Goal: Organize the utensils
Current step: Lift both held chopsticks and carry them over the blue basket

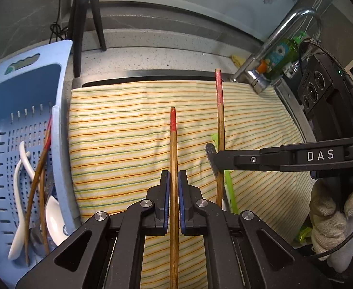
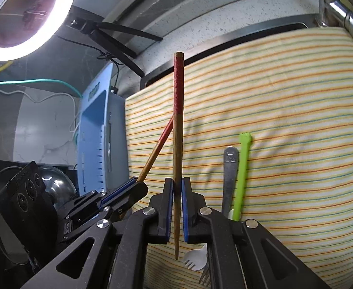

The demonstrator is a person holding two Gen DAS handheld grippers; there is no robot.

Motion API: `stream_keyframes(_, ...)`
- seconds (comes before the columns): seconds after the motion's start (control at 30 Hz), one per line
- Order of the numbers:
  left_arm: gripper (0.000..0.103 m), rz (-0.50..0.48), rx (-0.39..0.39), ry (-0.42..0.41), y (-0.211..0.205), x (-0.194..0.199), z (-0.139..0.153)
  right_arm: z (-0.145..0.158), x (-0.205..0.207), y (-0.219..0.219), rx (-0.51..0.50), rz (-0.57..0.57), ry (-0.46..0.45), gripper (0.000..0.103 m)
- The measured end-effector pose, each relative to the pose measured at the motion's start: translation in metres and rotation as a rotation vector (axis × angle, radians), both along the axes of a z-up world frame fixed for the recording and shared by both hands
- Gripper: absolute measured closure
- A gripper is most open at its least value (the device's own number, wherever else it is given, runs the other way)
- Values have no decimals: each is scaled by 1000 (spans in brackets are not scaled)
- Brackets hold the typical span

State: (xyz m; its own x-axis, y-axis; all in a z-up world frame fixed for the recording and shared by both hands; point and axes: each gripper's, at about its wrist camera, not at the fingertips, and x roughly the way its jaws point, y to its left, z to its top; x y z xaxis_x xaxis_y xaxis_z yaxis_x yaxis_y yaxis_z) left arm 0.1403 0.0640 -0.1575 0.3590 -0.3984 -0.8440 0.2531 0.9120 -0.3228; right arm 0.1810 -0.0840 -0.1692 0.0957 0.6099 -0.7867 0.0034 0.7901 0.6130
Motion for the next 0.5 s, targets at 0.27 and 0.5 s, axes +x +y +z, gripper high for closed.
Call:
stream_keyframes(0.27,98,47,-28,-59,22,-7,25,20,1,2,41,10,-25,97)
stream_keyframes(0.5,98,134,-16,-116,64,-11,48,45,7,30,81,62,-66,97)
